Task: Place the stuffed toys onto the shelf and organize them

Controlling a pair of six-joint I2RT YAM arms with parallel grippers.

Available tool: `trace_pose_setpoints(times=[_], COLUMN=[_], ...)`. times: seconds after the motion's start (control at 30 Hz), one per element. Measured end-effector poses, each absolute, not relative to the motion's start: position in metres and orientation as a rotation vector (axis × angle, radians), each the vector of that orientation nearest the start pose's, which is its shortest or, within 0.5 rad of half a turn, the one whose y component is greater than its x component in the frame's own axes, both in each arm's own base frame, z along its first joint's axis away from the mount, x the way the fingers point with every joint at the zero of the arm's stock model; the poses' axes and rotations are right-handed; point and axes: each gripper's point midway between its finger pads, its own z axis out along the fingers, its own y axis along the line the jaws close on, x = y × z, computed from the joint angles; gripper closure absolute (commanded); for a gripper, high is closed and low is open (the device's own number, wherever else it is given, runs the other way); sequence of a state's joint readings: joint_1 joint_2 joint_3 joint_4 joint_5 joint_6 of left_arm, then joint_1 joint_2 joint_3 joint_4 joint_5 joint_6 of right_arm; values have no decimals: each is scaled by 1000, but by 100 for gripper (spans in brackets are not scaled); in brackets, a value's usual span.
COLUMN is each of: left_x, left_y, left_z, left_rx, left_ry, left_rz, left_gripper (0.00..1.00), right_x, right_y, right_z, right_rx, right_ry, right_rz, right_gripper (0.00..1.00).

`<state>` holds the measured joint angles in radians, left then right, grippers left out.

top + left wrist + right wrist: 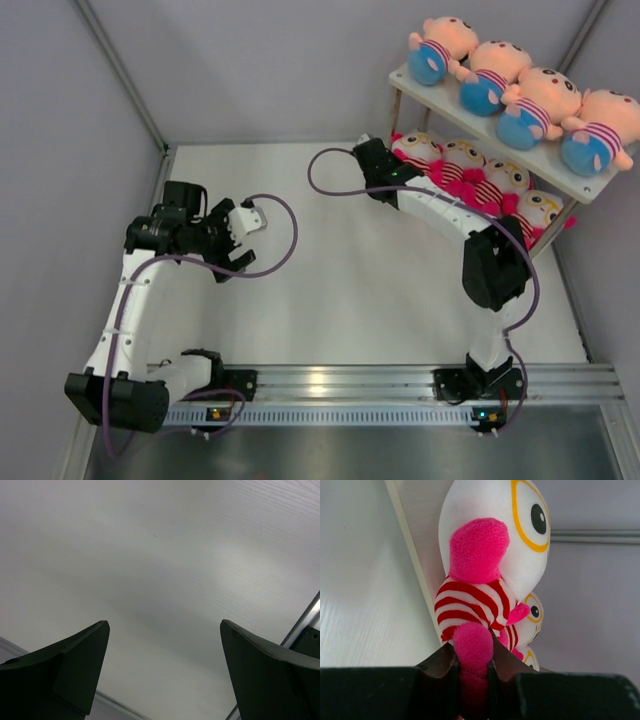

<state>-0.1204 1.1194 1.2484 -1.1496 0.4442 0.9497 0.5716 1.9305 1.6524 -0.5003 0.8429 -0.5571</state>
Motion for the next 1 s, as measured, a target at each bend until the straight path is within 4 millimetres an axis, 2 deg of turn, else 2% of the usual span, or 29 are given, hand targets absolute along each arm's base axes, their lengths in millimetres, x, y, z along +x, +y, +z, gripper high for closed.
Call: trace_pose_setpoints(times=[0.13, 0.4, 0.53, 0.67, 0.77, 0.87, 1.0], left_x=[243, 244, 245, 245, 245, 244, 244], left_y=[-76, -77, -77, -77, -76, -75, -72], left_z=[215, 212, 212, 212, 212, 209, 206], left_rx=[1393, 1395, 1395, 1395, 1395, 1397, 1401], left_ry=[2047, 2053, 2053, 2052, 2053, 2060, 2074], left_rz=[-247, -261, -259, -259, -257, -252, -238], left_gripper=[2, 2, 2, 2, 2, 2, 2], right_x=[460, 456, 460, 482, 503, 522, 533], right_y=[124, 106, 104, 110, 109, 102, 93], right_z=[201, 225, 234, 254, 258, 249, 220], right_rx=[-830, -726, -687, -581, -496, -441, -415], right_ry=[2060, 2043, 2039, 2016, 2009, 2025, 2072], right_rz=[-978, -1038, -1032, -996, -976, -985, -1002], right_gripper=[100, 100, 100, 96, 96, 95, 93])
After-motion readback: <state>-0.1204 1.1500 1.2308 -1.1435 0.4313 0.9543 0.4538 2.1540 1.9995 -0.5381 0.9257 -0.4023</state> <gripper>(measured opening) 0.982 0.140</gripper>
